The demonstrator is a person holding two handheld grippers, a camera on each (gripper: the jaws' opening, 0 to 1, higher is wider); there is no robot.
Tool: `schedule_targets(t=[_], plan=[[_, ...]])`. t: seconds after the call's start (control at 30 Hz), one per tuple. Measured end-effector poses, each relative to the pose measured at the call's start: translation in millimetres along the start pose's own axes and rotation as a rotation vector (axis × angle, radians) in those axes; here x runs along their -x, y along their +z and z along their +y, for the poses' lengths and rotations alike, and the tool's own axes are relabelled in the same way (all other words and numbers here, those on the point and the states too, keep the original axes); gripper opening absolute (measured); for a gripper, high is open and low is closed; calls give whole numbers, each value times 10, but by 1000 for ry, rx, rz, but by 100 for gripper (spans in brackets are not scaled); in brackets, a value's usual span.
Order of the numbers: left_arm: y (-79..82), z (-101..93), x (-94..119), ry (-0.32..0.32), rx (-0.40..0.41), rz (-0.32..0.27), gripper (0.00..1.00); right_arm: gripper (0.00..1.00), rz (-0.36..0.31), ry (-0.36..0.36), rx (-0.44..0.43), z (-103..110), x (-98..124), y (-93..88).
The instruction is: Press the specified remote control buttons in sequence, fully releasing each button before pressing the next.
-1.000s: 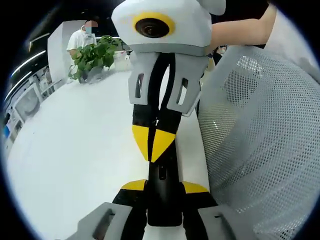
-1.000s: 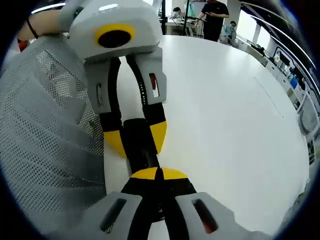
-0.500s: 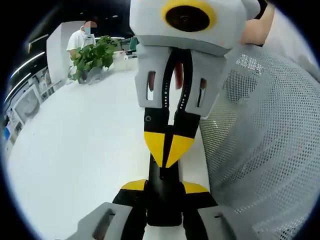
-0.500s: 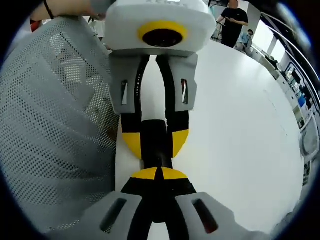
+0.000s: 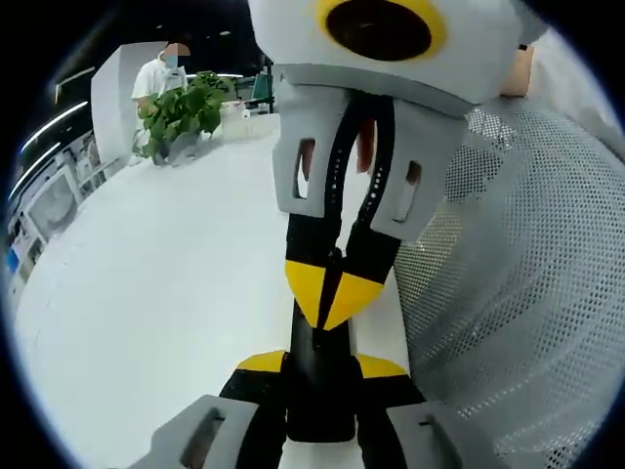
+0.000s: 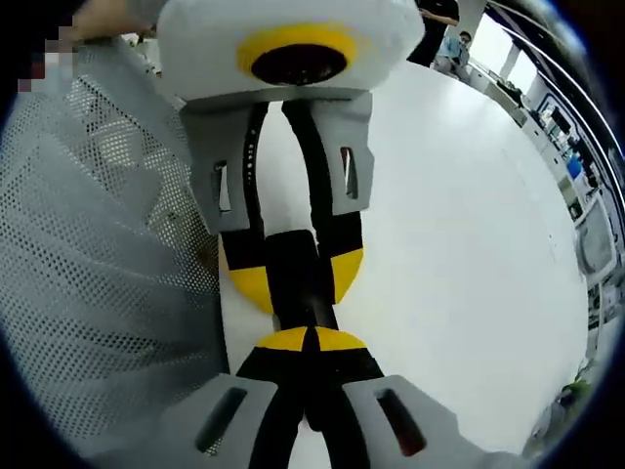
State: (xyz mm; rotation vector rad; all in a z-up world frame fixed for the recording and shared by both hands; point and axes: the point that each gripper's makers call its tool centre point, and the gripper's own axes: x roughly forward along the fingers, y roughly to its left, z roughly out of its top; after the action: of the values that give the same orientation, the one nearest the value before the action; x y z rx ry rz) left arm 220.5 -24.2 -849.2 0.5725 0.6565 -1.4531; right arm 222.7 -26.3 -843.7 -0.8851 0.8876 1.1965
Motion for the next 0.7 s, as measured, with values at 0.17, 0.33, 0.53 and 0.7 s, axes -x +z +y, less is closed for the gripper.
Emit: schedule_targets(t=[0.17,0.33,0.53,0.7], plan=[[-7,-6,0,-5,-28,1,26,0,-4,-7,19,-6,3,-8],[-1,2,2,-5,-16,-9,26,0,-42,3,-11,-27,13,-12],[1,9,10,-4,-3,-24,26,0,-76,10,-24,-23,16,-7],[5,13,5,-4,-5,-22,26,0,-77,8,-10,-23,14,0]])
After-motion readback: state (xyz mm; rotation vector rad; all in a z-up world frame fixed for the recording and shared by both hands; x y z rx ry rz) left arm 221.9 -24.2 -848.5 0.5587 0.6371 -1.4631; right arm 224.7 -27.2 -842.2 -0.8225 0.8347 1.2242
